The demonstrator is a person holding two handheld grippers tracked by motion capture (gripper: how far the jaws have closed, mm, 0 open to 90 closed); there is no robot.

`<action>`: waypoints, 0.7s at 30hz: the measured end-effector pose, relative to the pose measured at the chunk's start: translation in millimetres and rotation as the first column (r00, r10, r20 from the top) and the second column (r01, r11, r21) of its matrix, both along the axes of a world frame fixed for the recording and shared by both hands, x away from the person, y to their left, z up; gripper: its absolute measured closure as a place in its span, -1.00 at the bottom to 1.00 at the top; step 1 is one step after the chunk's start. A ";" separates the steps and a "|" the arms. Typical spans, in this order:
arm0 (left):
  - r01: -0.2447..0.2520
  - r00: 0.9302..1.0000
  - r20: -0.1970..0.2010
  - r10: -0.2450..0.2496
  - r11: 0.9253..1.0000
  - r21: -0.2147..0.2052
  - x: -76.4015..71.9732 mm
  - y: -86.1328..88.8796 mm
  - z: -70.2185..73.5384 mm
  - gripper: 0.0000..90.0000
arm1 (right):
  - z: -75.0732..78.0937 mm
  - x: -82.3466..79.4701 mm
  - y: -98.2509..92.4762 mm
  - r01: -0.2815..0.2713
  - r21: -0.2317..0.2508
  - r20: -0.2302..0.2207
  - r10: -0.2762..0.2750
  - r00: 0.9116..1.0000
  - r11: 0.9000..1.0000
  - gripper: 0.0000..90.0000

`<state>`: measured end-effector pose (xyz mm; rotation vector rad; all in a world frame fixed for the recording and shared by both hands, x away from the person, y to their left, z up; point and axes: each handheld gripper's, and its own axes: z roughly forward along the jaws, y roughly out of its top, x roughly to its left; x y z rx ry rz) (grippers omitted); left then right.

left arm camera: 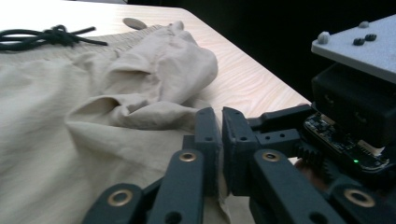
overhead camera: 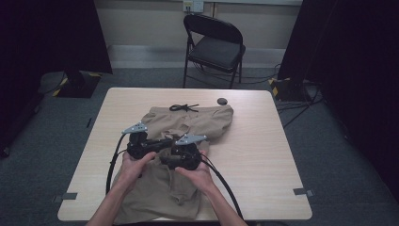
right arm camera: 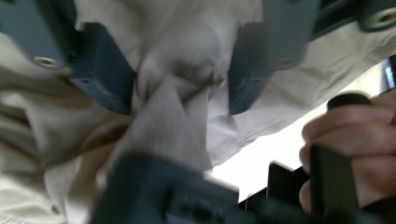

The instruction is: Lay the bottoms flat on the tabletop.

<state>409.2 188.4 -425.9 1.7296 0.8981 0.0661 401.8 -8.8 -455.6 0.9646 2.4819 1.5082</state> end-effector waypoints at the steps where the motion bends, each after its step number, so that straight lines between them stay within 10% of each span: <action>1: -0.005 1.000 0.001 0.005 1.000 -0.008 -0.1 -0.3 0.2 0.76 | -0.4 0.7 -1.7 0.012 -0.004 0.010 -0.012 1.000 1.000 0.59; 8: -0.041 0.999 0.002 0.041 0.999 -0.001 -10.6 13.8 0.7 0.30 | -4.2 12.1 -32.9 0.095 -0.010 -0.011 -0.095 0.995 0.995 0.89; 15: -0.017 0.996 -0.083 0.022 0.999 0.051 -24.3 5.5 -34.0 -0.02 | -1.6 29.2 -53.0 0.152 0.024 -0.030 -0.151 0.988 0.988 0.98; 21: -0.036 0.997 -0.066 0.045 0.991 0.129 -22.1 -8.1 -41.6 0.20 | 6.0 31.5 -52.1 0.116 0.048 -0.012 -0.115 0.993 0.992 0.45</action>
